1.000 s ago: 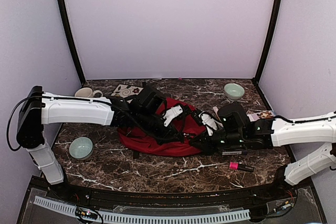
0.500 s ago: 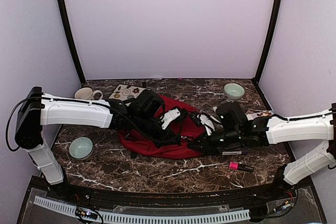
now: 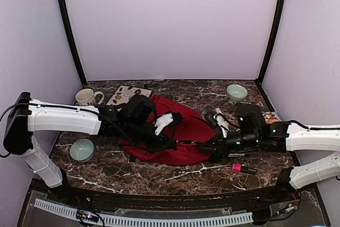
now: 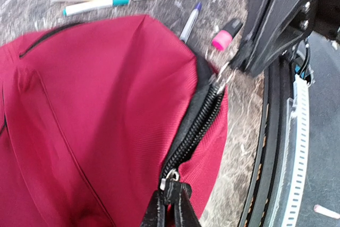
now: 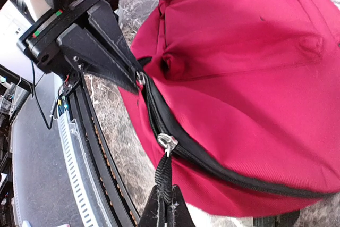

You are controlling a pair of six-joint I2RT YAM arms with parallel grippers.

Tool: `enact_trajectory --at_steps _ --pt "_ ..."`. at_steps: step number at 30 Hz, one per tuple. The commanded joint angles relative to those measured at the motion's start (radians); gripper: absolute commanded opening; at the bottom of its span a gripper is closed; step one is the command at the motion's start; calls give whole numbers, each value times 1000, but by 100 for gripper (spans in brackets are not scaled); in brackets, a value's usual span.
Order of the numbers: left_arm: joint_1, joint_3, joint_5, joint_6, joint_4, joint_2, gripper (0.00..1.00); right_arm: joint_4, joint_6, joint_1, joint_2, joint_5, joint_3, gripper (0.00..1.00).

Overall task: Pack the student bag
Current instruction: Unzip the largest pocket of the student bag.

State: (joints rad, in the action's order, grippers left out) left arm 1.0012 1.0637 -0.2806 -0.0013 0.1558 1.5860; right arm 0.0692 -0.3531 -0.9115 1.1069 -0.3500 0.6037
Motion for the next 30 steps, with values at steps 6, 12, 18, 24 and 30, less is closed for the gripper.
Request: enact_trajectory --at_steps 6,12,18,24,30 --pt "-15 -31 96 39 149 -49 0 44 -29 10 -22 -5 -29 0" --pt "-9 -31 69 12 131 -105 0 -9 -35 7 34 -33 -20 0" --pt "3 -44 84 -2 182 -182 21 -2 3 0 156 -23 65 0" --pt "11 -61 82 -55 199 -274 44 -44 32 -26 194 -2 90 0" --pt "11 -113 48 -110 113 -233 64 -18 68 -34 223 4 107 0"
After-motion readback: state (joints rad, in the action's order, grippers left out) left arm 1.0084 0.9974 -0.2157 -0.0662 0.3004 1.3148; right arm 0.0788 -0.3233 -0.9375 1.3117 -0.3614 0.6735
